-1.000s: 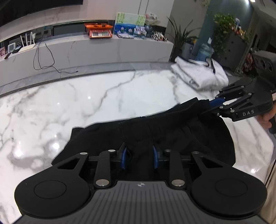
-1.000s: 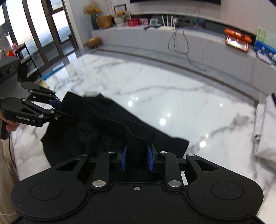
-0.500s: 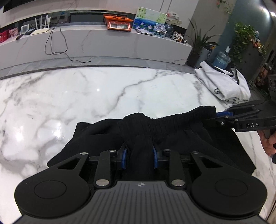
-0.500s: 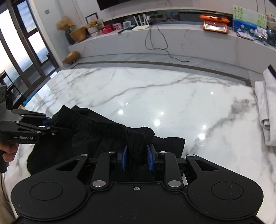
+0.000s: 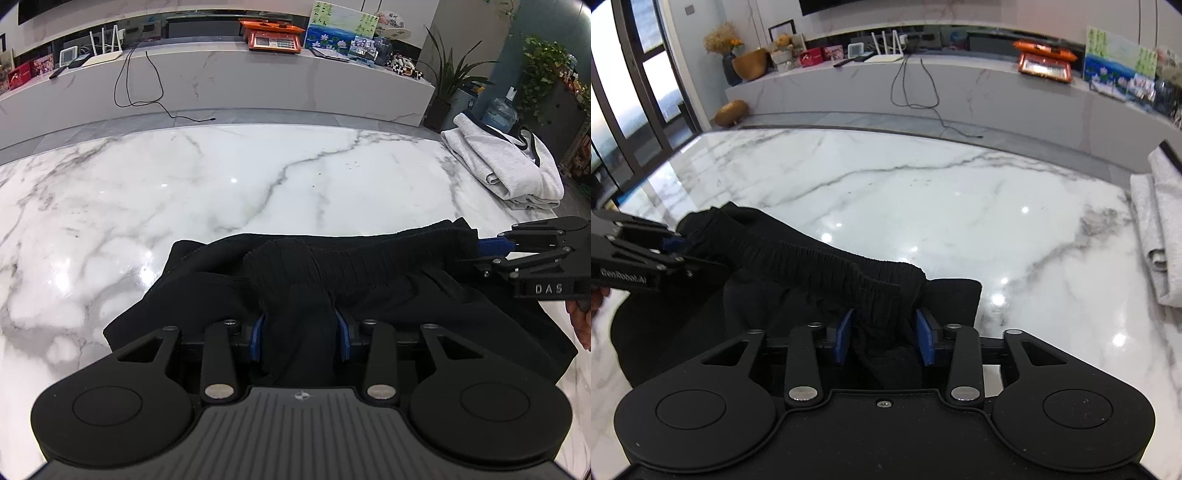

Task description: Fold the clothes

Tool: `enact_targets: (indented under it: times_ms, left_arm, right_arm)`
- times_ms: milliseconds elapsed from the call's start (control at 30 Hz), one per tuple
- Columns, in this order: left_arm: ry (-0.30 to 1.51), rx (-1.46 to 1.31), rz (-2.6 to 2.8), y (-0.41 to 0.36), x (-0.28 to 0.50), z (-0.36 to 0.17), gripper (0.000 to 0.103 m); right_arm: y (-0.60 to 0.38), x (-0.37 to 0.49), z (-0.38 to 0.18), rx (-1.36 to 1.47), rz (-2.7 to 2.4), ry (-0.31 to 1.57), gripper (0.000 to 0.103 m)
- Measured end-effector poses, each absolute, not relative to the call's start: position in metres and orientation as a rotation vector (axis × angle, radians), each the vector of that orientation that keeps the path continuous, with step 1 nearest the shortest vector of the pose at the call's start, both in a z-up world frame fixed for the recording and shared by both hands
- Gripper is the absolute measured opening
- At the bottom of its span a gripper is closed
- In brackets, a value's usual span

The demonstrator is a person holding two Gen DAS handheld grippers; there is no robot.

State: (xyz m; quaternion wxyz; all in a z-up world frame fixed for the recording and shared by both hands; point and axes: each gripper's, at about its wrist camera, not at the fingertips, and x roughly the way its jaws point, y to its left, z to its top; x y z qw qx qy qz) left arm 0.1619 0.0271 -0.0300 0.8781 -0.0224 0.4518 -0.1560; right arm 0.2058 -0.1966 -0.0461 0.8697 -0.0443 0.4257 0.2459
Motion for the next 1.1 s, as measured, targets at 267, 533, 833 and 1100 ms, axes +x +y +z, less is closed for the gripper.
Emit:
enact_targets:
  times_ms: [267,533,833,1100]
  left_arm:
    - [0.881,-0.098,-0.283,0.035,0.139,-0.010,0.055]
    - [0.794,-0.211,-0.183,0.070,0.089,0.004,0.072]
    - [0.797,-0.286,-0.156,0.077,0.087,-0.025,0.073]
    - [0.826,-0.238,-0.029,0.072,0.091,-0.034,0.080]
  right_arm:
    - [-0.209,0.183,-0.026,-0.081,0.440,0.866,0.055]
    - [-0.232,0.136,-0.019,0.011,0.336,0.819,0.064]
    - [-0.242,0.137,-0.046,0.166,0.296,0.865,0.064]
    - [-0.246,0.144,-0.051,0.238,0.311,0.852,0.065]
